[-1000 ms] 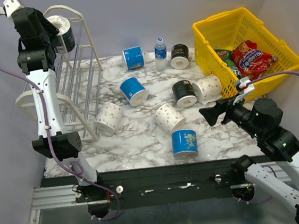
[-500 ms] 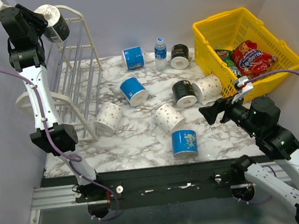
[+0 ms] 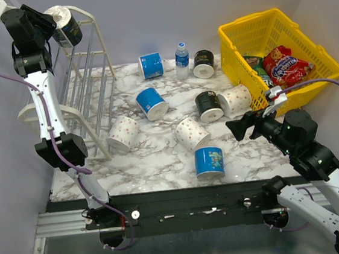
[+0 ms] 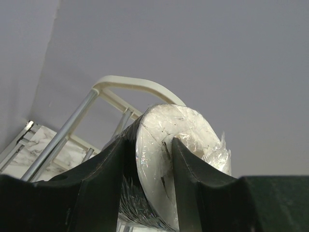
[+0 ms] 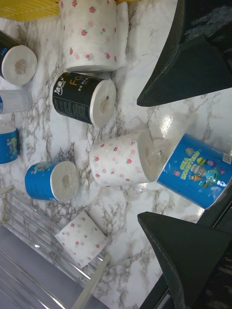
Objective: Place and organize the paper towels onto the shelf
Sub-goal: Place the paper towel on the shelf.
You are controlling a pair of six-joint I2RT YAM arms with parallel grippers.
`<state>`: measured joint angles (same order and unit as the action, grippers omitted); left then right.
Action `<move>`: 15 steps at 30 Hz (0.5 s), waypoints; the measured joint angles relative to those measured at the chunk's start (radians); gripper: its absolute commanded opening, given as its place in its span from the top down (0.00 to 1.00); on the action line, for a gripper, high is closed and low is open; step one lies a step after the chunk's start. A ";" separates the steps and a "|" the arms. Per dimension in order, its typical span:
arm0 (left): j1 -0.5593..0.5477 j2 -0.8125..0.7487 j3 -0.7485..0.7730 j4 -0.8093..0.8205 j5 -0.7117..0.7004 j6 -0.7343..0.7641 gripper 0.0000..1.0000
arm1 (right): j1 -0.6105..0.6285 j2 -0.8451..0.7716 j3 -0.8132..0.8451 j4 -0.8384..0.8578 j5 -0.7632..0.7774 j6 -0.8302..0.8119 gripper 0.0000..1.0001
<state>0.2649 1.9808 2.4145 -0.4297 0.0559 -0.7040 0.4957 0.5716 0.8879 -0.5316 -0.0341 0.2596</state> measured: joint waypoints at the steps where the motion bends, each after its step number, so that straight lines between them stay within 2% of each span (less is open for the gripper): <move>1: 0.000 0.000 0.000 0.001 0.000 0.000 0.59 | 0.000 0.000 0.000 0.000 0.000 0.000 0.01; 5: 0.002 0.000 0.000 0.002 0.000 0.000 0.58 | 0.000 0.001 0.000 0.000 0.000 0.000 0.01; 10: 0.002 0.000 0.002 0.001 -0.005 0.000 0.52 | 0.000 0.004 0.000 0.000 0.001 0.000 0.01; 12: 0.002 0.000 0.003 -0.004 -0.011 0.002 0.45 | 0.000 0.004 0.000 0.000 0.001 0.000 0.01; 15: 0.002 0.000 0.003 -0.006 -0.015 0.004 0.49 | 0.000 0.003 0.000 0.000 0.001 0.000 0.01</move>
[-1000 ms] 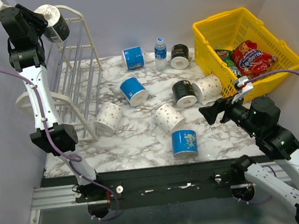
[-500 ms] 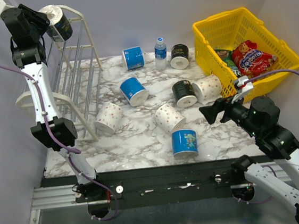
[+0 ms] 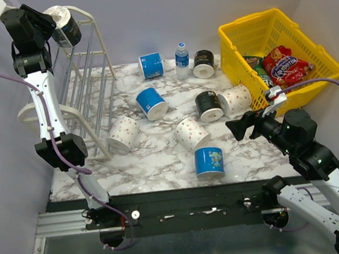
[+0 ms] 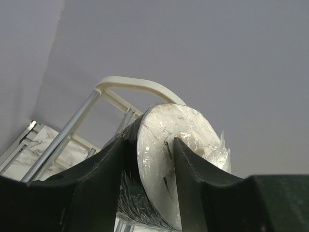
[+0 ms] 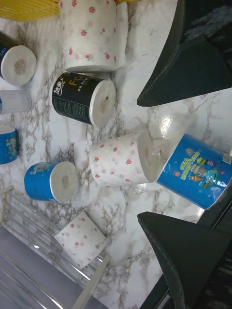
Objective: Place and organize the paper towels onto the shelf
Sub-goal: Place the paper towel on the shelf.
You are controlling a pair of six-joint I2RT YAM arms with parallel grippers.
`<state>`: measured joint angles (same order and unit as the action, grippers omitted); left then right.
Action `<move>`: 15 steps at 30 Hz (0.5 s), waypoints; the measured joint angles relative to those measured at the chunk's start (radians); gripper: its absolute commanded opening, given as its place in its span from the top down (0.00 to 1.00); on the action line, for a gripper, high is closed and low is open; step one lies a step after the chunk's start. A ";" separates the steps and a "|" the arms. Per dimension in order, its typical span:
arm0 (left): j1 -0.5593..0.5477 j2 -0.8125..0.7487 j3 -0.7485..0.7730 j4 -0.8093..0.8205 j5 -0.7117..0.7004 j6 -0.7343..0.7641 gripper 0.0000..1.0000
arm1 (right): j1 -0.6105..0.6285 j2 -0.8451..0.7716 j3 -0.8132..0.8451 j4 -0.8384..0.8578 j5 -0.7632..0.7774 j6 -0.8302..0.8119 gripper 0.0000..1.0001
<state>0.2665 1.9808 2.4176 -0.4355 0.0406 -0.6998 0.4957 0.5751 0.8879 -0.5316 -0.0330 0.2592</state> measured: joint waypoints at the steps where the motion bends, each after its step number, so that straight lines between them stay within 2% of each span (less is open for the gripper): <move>1: 0.000 0.000 0.000 0.000 -0.002 0.001 0.45 | 0.000 0.000 0.000 0.000 0.000 0.000 0.01; 7: 0.000 0.000 0.007 0.003 -0.007 0.010 0.28 | 0.000 0.000 0.000 0.000 0.006 -0.002 0.01; 15: 0.000 -0.018 0.013 0.019 -0.026 0.037 0.16 | 0.000 0.000 0.000 0.000 0.006 -0.006 0.01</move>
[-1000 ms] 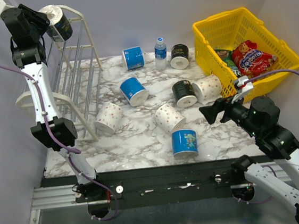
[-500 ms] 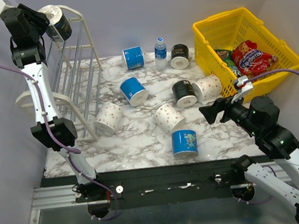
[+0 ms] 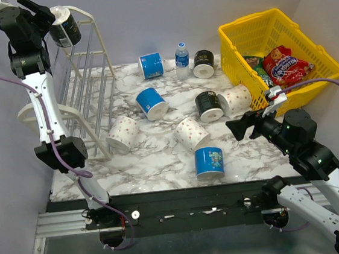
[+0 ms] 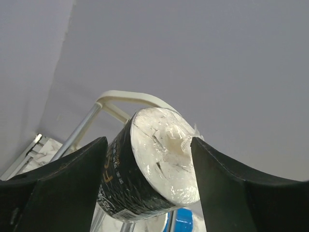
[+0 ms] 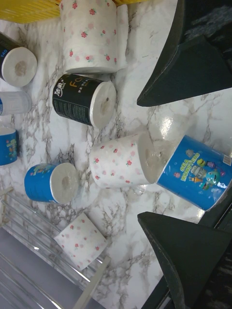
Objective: Place and organize the paper towels onto the shelf
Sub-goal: Place the paper towel on the shelf.
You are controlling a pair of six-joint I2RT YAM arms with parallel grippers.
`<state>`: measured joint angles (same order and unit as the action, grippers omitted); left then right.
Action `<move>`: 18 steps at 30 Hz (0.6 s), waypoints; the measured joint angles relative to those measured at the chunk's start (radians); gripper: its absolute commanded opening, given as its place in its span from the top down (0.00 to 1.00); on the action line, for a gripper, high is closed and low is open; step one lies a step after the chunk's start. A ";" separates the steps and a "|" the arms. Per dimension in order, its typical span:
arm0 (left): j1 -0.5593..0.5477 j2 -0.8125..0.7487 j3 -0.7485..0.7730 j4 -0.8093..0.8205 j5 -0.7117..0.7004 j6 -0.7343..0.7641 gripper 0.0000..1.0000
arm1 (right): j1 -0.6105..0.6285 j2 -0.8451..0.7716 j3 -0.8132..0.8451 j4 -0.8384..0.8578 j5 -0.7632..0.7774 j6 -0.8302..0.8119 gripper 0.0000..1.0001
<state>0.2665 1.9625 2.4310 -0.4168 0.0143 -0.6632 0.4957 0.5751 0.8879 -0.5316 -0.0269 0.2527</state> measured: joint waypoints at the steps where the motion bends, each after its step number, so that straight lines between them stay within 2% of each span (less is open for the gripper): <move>1: 0.000 -0.005 0.000 0.000 -0.003 0.003 0.11 | 0.000 0.000 0.000 0.000 0.000 0.000 0.01; 6: 0.000 -0.064 -0.006 -0.023 -0.007 0.035 0.01 | 0.000 0.000 0.003 -0.002 -0.001 0.008 0.02; 12: -0.032 -0.212 -0.075 -0.111 -0.018 0.140 0.01 | 0.000 0.003 0.014 -0.003 0.007 0.054 0.04; 18: -0.206 -0.452 -0.295 -0.185 -0.066 0.334 0.01 | 0.000 0.076 0.027 0.006 0.071 0.089 0.07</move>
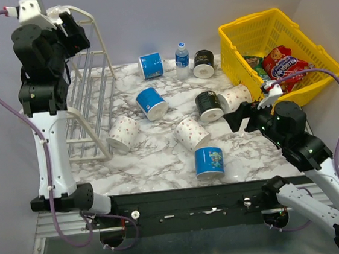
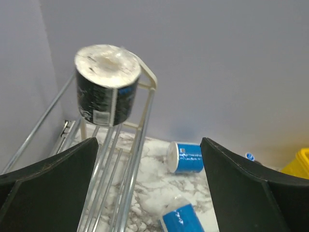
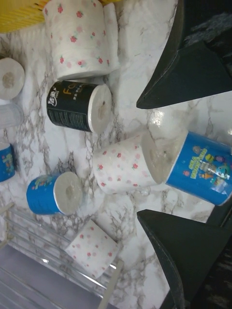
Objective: Place and organize the paper towels onto the shelf
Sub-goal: Place the paper towel on the shelf.
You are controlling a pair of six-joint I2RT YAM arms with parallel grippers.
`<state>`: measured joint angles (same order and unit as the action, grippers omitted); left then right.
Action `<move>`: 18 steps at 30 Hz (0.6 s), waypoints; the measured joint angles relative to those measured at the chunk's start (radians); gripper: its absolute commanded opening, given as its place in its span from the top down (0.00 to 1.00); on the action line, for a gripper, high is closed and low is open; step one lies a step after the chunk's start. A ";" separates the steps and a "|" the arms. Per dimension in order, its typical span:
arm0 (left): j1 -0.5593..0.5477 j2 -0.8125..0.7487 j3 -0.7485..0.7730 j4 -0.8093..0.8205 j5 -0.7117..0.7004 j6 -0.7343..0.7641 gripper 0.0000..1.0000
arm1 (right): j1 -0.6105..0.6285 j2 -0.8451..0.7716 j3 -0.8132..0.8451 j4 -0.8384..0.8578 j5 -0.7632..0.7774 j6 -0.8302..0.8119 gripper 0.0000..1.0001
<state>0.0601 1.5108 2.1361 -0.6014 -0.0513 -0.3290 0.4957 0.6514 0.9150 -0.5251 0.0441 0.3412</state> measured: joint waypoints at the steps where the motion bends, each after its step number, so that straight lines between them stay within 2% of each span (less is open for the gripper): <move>1: -0.029 -0.030 -0.031 -0.007 -0.002 0.026 0.01 | 0.000 0.018 -0.002 0.010 0.019 -0.002 0.07; 6: -0.192 -0.236 -0.312 -0.009 -0.013 0.119 0.01 | 0.000 0.086 -0.013 0.061 0.119 0.003 0.08; 10: -0.383 -0.338 -0.492 0.023 -0.073 0.169 0.01 | 0.000 0.072 -0.006 0.055 0.155 0.051 0.08; 14: -0.591 -0.392 -0.692 0.138 -0.177 0.213 0.02 | 0.000 0.028 0.034 0.015 0.156 0.113 0.09; 18: -0.829 -0.339 -0.815 0.277 -0.329 0.286 0.03 | 0.000 -0.014 0.080 -0.014 0.156 0.141 0.09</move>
<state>-0.7689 1.1721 1.3209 -0.3248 -0.3801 -0.0433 0.4957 0.6376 0.9951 -0.5392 0.2005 0.4824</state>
